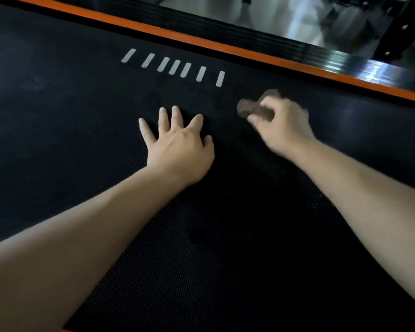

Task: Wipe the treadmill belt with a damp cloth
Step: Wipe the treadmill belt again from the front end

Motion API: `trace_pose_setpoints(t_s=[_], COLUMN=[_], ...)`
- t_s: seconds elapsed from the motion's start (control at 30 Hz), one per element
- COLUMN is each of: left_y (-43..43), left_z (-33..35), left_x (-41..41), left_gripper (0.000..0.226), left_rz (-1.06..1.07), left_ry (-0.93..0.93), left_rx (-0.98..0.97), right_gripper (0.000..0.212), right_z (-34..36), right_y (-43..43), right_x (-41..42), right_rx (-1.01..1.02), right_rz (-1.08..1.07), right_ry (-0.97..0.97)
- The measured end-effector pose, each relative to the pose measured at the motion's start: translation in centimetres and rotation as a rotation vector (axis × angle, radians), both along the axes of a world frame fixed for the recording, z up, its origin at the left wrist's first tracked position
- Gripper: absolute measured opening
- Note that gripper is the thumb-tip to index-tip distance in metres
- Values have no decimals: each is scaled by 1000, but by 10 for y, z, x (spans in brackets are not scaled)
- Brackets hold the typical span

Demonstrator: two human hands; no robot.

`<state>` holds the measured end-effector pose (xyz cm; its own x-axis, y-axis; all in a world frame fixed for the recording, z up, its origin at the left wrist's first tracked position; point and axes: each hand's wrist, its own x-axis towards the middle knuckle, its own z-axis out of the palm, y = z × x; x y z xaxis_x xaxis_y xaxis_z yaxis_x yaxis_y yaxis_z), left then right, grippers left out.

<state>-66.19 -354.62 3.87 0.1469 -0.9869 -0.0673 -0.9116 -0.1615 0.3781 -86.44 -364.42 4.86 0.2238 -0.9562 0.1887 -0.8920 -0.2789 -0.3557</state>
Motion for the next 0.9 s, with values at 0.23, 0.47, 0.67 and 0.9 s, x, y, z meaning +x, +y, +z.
trace_pose_setpoints(t_s=[0.23,0.47,0.67,0.9], left_y=[-1,-3,-3,-3], left_z=[-16,-14,-14,-13], left_x=[-6,-7,-7,-7], left_gripper=[66,66,63,64], left_rz=[-13,-19,-38,-39], left_ry=[-125,-150,-140,-144], left_rx=[-44,-50,-55,-52], right_gripper=[14,17,21,21], right_z=[6,6,2,-2], right_y=[-8,-94,-89,-103], right_x=[-7,7,3,-17], right_rx=[10,-29,-65,-9], right_rz=[158,-189,-61,-190], right_ry=[-11,4,30,-38])
